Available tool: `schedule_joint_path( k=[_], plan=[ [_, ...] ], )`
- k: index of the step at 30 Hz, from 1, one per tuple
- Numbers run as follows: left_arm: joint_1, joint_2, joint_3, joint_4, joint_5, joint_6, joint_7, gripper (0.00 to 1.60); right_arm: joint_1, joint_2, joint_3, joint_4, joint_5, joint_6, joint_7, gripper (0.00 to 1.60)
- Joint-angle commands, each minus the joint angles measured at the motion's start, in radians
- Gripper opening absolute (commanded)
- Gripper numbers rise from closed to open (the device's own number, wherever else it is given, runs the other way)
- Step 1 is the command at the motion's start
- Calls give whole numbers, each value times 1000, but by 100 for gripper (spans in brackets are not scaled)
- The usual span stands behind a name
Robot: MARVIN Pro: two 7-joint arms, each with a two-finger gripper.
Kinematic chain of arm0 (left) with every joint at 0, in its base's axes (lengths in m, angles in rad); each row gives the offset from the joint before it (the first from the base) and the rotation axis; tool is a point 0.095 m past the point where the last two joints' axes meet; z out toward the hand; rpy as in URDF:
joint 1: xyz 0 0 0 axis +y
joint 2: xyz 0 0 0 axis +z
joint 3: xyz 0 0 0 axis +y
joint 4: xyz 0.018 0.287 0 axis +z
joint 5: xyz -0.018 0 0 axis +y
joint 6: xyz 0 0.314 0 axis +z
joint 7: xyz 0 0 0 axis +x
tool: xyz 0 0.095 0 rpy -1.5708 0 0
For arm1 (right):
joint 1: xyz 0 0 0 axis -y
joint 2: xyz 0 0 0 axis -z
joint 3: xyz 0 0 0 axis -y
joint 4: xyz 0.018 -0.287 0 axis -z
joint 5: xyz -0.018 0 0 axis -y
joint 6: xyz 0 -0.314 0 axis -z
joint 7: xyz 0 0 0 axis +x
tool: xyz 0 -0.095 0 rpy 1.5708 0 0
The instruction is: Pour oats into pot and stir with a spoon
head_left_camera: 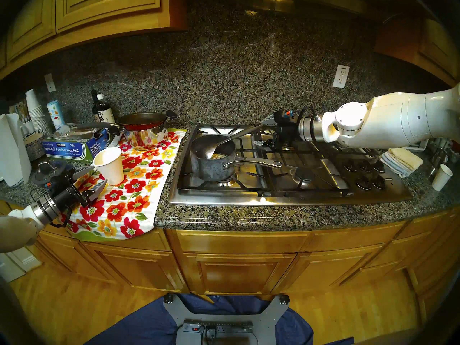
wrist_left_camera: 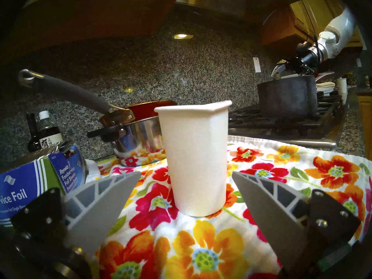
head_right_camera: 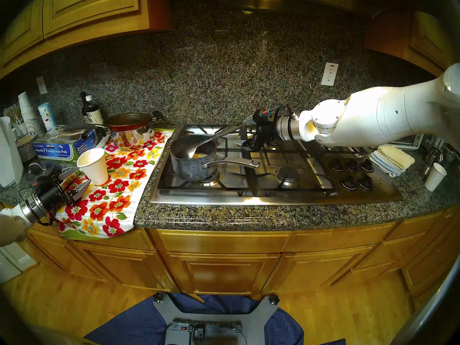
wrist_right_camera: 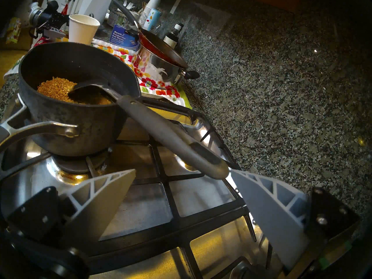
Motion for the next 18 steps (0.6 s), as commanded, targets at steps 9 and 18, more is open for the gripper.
schedule_joint_path(
  k=[9, 18],
  plan=[
    [3, 16, -41, -6, -9, -1, -109, 160, 38, 1, 20, 10, 1, -9, -5, 160],
    [12, 16, -52, -7, -8, -1, -109, 160, 38, 1, 20, 10, 1, -9, -5, 160]
  ],
)
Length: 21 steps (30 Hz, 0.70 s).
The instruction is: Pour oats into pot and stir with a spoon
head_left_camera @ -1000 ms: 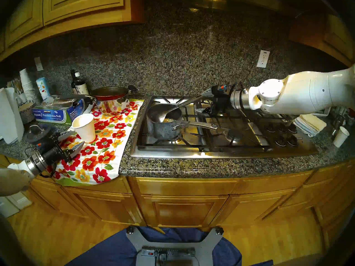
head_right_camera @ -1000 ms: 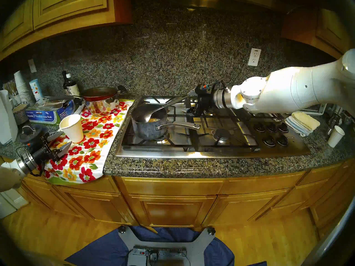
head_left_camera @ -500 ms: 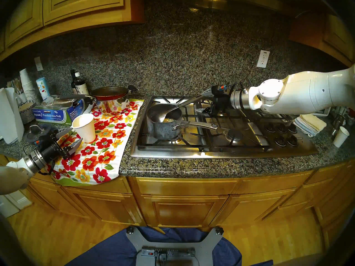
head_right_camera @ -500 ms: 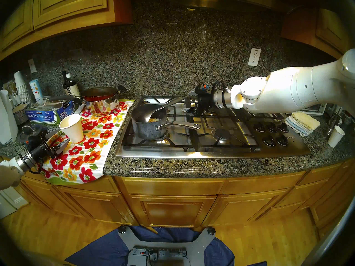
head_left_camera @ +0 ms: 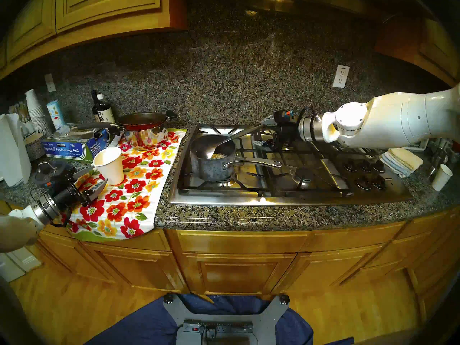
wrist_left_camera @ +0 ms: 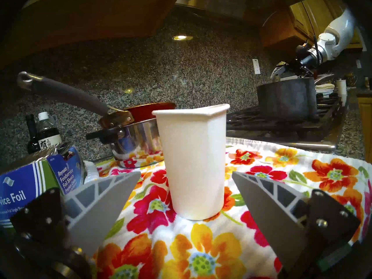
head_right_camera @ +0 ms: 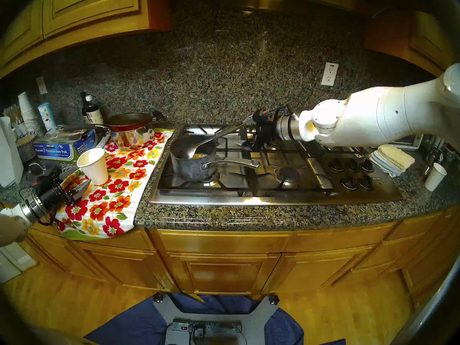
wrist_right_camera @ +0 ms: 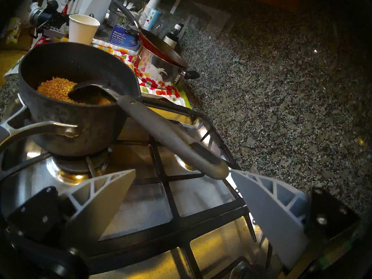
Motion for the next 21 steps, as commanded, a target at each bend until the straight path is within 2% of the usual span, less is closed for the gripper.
schedule_joint_path(
  k=[1, 12, 21],
  plan=[
    [-5, 14, -32, 2, -9, -1, -109, 160, 38, 1, 20, 10, 1, -9, -5, 160],
    [6, 14, -44, 2, -8, -1, -109, 160, 29, 53, 53, 0, 75, -35, -2, 160],
    [15, 15, -54, 0, -2, -1, -99, 160, 15, 90, 70, -29, 136, -52, 42, 160]
  ],
)
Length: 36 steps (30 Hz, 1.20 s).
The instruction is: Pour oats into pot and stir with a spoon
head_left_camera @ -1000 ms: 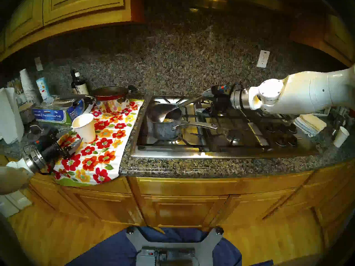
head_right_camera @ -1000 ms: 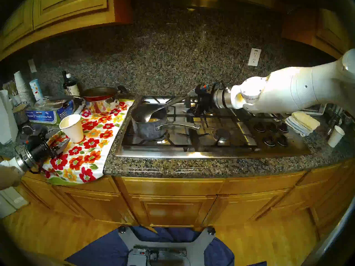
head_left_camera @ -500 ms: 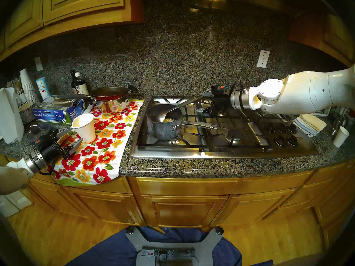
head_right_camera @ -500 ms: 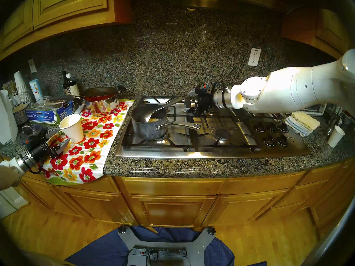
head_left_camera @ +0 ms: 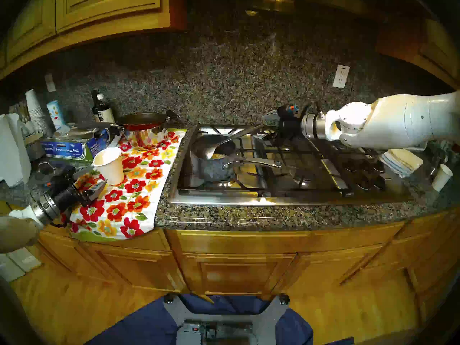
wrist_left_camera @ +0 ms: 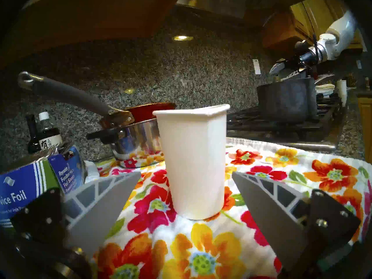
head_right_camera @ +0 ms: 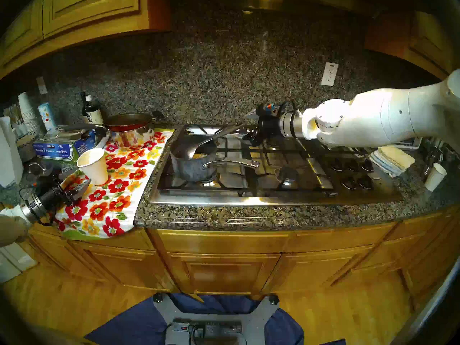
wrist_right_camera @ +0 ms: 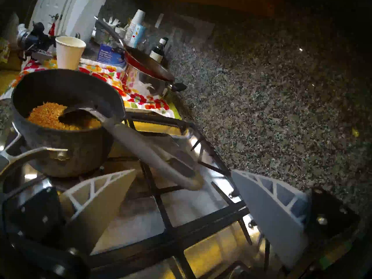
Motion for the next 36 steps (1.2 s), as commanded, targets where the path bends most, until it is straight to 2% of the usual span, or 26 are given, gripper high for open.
schedule_joint_path(
  k=[1, 3, 4, 16, 17, 22, 23, 25, 27, 30, 36],
  plan=[
    [-4, 14, -34, 1, -6, -2, -104, 160, 16, 41, 39, -15, 55, -27, 25, 160],
    [-1, 14, -37, -1, 2, -2, -89, 160, 10, 58, 54, -30, 97, -30, 34, 160],
    [0, 14, -39, 2, -6, -2, -107, 160, 4, 70, 66, -38, 128, -35, 36, 160],
    [10, 14, -50, 0, -2, -2, -99, 160, -29, 100, 117, -42, 268, -42, 67, 160],
    [11, 14, -52, 3, -10, -2, -118, 160, -35, 103, 123, -42, 284, -43, 70, 160],
    [17, 14, -57, 1, -3, -2, -103, 160, -68, 114, 151, -41, 358, -48, 90, 160],
    [18, 14, -60, 5, -14, -2, -129, 160, -75, 118, 157, -41, 377, -49, 97, 160],
    [20, 14, -60, -1, 1, -2, -96, 160, -88, 123, 167, -39, 404, -51, 106, 160],
    [22, 14, -63, 3, -10, -2, -119, 160, -109, 130, 182, -38, 446, -54, 119, 160],
    [25, 14, -66, -1, 2, -2, -93, 160, -130, 135, 201, -36, 490, -59, 135, 160],
    [31, 14, -73, 1, -4, -2, -109, 160, -167, 146, 239, -42, 571, -75, 168, 160]
  ],
)
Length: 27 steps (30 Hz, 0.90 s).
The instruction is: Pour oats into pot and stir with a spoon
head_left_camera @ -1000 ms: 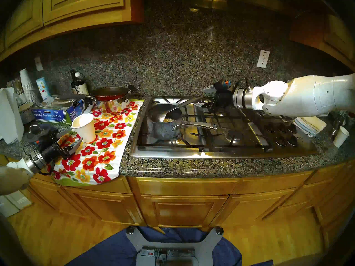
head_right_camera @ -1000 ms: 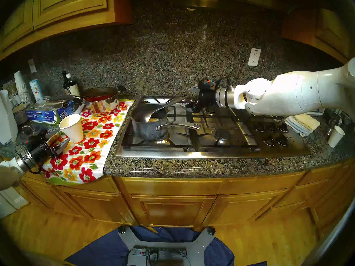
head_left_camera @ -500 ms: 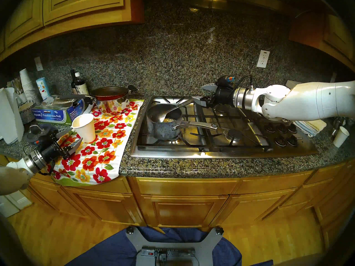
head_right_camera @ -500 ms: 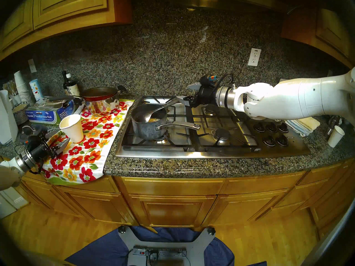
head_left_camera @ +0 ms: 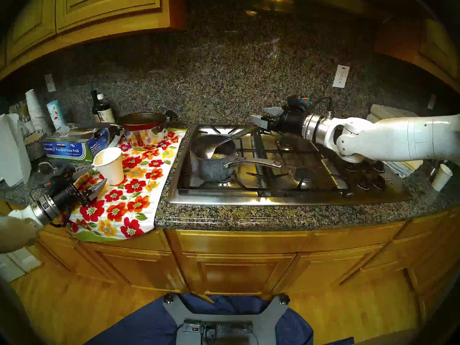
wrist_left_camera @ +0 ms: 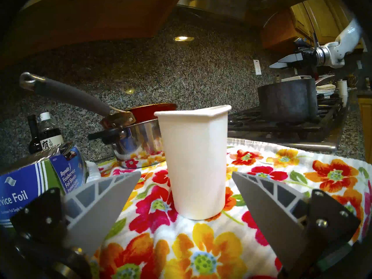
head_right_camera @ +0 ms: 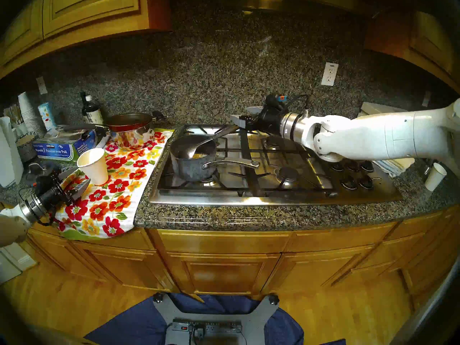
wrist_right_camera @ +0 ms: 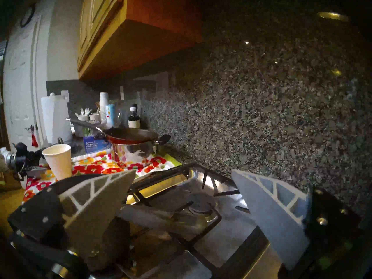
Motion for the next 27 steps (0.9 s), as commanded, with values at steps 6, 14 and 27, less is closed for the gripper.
schedule_joint_path(
  k=[6, 14, 27],
  plan=[
    [1, 13, -40, 0, -4, -2, -107, 160, -46, 26, 105, 1, 149, -35, 65, 160],
    [9, 13, -50, 0, -3, -2, -107, 160, -80, 23, 131, 9, 203, -36, 106, 160],
    [29, 13, -72, -1, 0, -2, -105, 160, -154, 26, 159, 44, 274, -54, 178, 160]
  ],
)
